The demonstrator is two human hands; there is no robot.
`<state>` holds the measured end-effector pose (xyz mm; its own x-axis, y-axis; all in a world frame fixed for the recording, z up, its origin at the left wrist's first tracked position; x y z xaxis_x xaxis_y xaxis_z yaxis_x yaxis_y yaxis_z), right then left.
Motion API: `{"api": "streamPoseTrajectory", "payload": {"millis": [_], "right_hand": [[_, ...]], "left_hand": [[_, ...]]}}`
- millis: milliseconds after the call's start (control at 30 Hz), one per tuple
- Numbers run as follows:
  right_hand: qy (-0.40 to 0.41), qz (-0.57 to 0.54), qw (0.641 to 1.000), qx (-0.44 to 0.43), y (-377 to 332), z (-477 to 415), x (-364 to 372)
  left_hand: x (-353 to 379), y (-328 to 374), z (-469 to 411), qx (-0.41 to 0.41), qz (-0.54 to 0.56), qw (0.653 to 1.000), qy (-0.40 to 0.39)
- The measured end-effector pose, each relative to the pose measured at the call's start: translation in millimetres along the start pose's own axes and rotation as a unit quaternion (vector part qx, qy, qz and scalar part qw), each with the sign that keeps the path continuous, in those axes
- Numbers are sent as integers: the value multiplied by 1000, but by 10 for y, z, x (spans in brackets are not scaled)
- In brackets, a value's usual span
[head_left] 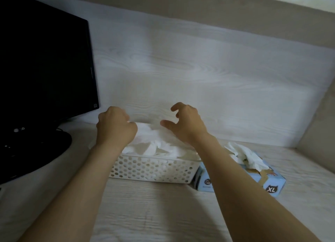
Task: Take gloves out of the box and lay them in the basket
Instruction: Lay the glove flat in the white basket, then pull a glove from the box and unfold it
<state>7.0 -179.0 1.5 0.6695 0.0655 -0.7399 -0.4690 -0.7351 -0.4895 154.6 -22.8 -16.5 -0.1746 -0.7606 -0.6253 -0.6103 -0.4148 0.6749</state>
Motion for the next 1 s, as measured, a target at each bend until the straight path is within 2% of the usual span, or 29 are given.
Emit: {"api": "streamPoseTrajectory", "payload": {"millis": [100,167,233,333,400,500,633,767,900,1000], "right_hand": [[-31,31,998,-55,14,2,27],[-107,-3,991,-84,-61,45,-13],[-210,-25,975,-65,-150,140,-78],[-302,-32,952,-34,-241,310,-104],[-305,-76,949,-21,-283,393,-91],[-247,-165,953,-50,-345,465,-70],[-167,-157,968,-106,-419,526,5],[-187,-122,972,-78,-429,530,82],[-223,-160,961,-40,-435,531,79],[-215,-173,961,-31,-434,524,67]], "left_hand": [[25,8,38,20,-178,983,-29],[35,65,42,81,-263,961,-18],[84,120,39,148,-244,958,-34],[144,143,96,142,-138,970,-141],[178,134,125,126,-125,966,-187],[174,102,105,119,-108,967,-198],[182,46,57,109,-88,968,-207],[167,3,40,95,-50,972,-209],[163,2,54,93,-58,971,-214],[173,4,45,87,-64,969,-222]]}}
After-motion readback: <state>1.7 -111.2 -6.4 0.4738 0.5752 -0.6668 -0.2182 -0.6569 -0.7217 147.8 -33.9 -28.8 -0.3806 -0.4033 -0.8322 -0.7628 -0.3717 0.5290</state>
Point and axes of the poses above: each hand's wrist, its own z-axis away from the middle knuckle, its own x-axis out of the palm, y = z × x, the point moved 3 cm from there along -z, towards the middle knuckle, and after that the axes turned 9 degrees about -z, right-handed, at the moved point
